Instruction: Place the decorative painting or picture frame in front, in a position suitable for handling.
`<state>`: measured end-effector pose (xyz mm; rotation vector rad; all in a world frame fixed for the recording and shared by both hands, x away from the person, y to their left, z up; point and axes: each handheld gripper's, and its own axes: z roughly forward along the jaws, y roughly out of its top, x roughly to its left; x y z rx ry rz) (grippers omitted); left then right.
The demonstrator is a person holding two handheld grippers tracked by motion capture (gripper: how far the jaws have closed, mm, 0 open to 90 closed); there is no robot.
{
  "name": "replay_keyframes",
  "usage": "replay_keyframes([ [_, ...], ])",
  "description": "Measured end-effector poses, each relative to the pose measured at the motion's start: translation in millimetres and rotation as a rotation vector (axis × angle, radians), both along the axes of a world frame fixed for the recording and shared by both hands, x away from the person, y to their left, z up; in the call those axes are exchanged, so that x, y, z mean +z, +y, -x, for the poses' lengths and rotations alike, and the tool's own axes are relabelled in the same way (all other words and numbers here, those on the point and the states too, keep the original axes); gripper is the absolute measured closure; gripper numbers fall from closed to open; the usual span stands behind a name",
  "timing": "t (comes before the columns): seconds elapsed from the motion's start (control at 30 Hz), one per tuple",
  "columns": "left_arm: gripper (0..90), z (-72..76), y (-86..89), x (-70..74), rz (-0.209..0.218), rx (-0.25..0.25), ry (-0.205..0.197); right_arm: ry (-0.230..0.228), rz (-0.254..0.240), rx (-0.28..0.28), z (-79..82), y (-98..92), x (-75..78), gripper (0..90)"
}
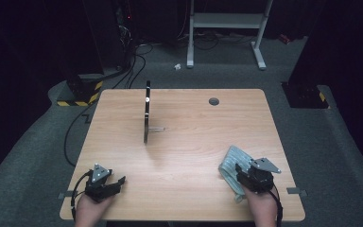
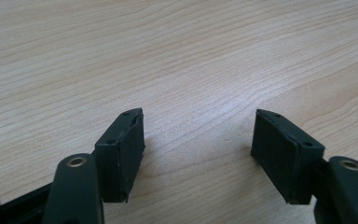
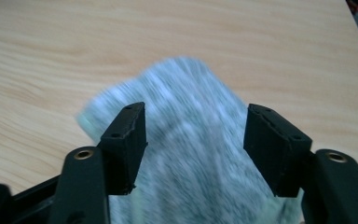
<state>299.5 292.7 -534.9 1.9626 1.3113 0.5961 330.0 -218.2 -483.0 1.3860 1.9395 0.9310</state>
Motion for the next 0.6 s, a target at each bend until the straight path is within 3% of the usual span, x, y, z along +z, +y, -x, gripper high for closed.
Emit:
replay_keyframes([
  [0.2, 34.4, -0.5, 0.1, 0.0, 0.0, -0.005, -0.001, -0.059, -0.041, 0.093, -2.2, 37.6, 24.0, 35.9],
  [0.3, 34.3, -0.4, 0.0, 0.0, -0.001, -0.005, -0.001, -0.071, -0.05, 0.119, -5.4, 52.8, 27.0, 36.2],
  [0.6, 33.5, -1.0, 0.0, 0.0, 0.0, -0.015, 0.001, -0.082, -0.065, 0.243, -22.1, 130.4, 36.9, 38.9],
])
